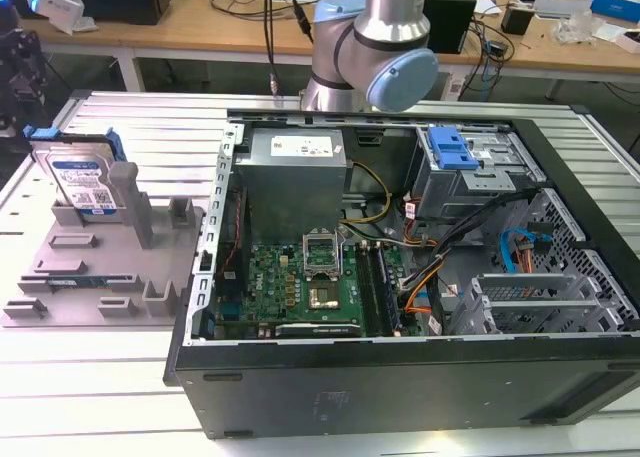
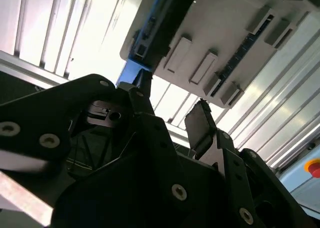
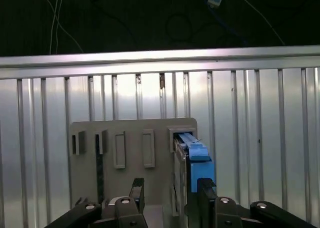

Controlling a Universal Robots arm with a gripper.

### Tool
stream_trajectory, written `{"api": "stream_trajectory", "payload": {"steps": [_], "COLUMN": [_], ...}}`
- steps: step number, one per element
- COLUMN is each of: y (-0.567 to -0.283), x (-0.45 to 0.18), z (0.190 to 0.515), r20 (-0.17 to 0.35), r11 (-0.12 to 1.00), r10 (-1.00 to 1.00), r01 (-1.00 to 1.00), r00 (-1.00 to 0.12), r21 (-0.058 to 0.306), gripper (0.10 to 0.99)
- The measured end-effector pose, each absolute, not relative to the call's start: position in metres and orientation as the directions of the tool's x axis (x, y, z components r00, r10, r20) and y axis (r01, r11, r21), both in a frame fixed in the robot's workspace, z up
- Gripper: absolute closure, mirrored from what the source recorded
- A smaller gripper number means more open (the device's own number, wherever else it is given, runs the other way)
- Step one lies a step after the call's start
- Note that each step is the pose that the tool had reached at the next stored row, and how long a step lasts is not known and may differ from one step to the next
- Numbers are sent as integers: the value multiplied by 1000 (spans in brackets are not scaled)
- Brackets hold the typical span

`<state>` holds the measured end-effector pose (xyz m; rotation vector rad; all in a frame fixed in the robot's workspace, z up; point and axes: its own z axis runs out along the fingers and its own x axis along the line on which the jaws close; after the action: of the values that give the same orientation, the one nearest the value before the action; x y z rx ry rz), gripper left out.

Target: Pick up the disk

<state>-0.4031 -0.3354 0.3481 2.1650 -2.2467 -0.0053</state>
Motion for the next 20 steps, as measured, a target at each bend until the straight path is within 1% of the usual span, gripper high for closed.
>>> {"api": "stream_trajectory", "payload": {"steps": [3,10,13,16,20], "y": [-319,-315,-314,-314,-314], "x": [-409,-410,-410,-410,-411], "z": [346,339,337,337,335], "r20": [15,62,59,40,39], "r11": [37,36,34,24,24], "r10": [-999,-997,-998,-999,-999], "r01": [-999,-999,-999,-1000,-1000], "r00": [-37,-35,-33,-23,-23], "r21": [17,15,14,14,14], "gripper": [541,541,541,541,541]}}
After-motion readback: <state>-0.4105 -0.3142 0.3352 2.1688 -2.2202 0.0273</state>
